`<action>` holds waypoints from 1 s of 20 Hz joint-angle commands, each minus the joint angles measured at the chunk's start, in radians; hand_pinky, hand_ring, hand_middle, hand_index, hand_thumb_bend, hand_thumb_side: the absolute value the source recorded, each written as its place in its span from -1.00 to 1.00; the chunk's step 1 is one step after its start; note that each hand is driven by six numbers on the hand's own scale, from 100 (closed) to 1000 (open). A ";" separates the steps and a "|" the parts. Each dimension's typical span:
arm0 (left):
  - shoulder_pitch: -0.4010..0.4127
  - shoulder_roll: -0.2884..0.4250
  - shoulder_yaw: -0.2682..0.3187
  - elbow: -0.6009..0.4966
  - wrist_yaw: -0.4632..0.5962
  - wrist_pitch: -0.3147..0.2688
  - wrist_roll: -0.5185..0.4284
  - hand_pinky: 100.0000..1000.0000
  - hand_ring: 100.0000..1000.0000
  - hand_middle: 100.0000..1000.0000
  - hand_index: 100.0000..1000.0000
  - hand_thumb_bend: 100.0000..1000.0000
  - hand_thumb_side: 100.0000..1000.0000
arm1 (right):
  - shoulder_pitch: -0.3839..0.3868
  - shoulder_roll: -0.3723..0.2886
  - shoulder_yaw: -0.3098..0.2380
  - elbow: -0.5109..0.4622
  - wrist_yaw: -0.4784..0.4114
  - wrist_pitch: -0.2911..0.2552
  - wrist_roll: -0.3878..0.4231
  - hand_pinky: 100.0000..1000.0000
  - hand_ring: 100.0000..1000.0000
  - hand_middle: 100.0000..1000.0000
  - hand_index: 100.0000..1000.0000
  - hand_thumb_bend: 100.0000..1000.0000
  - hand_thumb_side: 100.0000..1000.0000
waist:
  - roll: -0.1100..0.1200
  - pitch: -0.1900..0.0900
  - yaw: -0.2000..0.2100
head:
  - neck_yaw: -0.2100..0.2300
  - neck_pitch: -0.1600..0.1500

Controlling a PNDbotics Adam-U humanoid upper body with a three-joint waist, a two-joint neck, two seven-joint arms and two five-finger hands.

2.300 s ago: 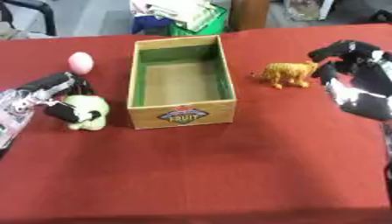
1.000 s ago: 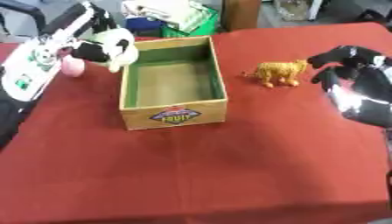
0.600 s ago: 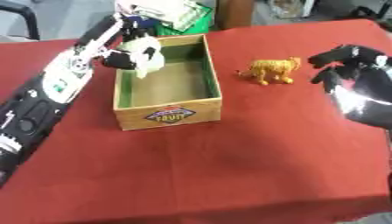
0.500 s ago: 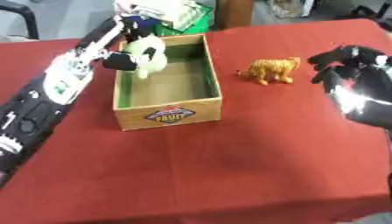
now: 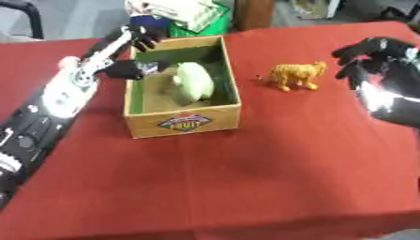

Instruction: Pick up objects on the table and place them in the box.

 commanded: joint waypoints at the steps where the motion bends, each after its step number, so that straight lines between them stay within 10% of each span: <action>1: 0.011 0.045 0.022 -0.096 0.055 0.010 0.044 0.30 0.21 0.12 0.54 -0.49 -0.62 | -0.069 -0.098 0.010 0.043 0.016 -0.049 -0.002 0.10 0.53 0.17 0.42 -0.73 -0.56 | -0.008 -0.021 0.015 | -0.021 0.005; 7: 0.108 0.088 0.033 -0.243 0.145 0.036 0.116 0.25 0.13 0.04 0.51 -0.61 -0.73 | -0.210 -0.207 0.090 0.162 0.076 -0.140 0.066 0.25 0.70 0.46 0.63 -0.22 -0.16 | -0.021 -0.023 0.070 | -0.062 0.005; 13: 0.227 0.115 0.062 -0.395 0.239 0.112 0.148 0.23 0.10 0.01 0.50 -0.65 -0.73 | -0.309 -0.232 0.156 0.312 0.166 -0.233 0.159 0.46 0.85 0.64 0.78 -0.23 0.05 | -0.031 -0.018 0.117 | -0.087 0.005; 20: 0.305 0.151 0.093 -0.553 0.344 0.198 0.162 0.22 0.09 -0.01 0.50 -0.67 -0.74 | -0.335 -0.224 0.104 0.482 0.271 -0.338 0.264 0.59 0.91 0.71 0.81 -0.22 0.28 | -0.031 -0.014 0.149 | -0.108 0.002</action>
